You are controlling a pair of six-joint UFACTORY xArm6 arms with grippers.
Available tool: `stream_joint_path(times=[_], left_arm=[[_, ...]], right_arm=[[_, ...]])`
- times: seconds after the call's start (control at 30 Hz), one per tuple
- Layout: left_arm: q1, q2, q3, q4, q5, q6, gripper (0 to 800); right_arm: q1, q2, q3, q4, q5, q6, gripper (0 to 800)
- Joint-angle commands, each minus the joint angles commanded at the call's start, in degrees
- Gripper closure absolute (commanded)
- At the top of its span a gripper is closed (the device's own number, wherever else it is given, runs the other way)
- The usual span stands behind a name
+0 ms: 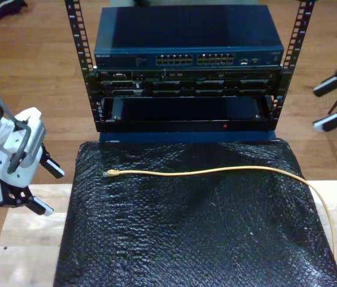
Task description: Grab the cable and plug it in
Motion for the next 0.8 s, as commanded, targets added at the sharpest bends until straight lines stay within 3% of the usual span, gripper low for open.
stream_joint_path(times=[0.47, 0.8], left_arm=[[0.3, 0.0, 0.4, -0.1, 0.1, -0.4, 0], [0.7, -0.3, 1.1, -0.1, 0.1, -1.5, 0]], right_arm=[[12.4, 7.3, -3.3, -1.1, -6.9, 4.4, 6], [23.6, 14.5, -8.1, -10.7, -10.9, 10.5, 6]])
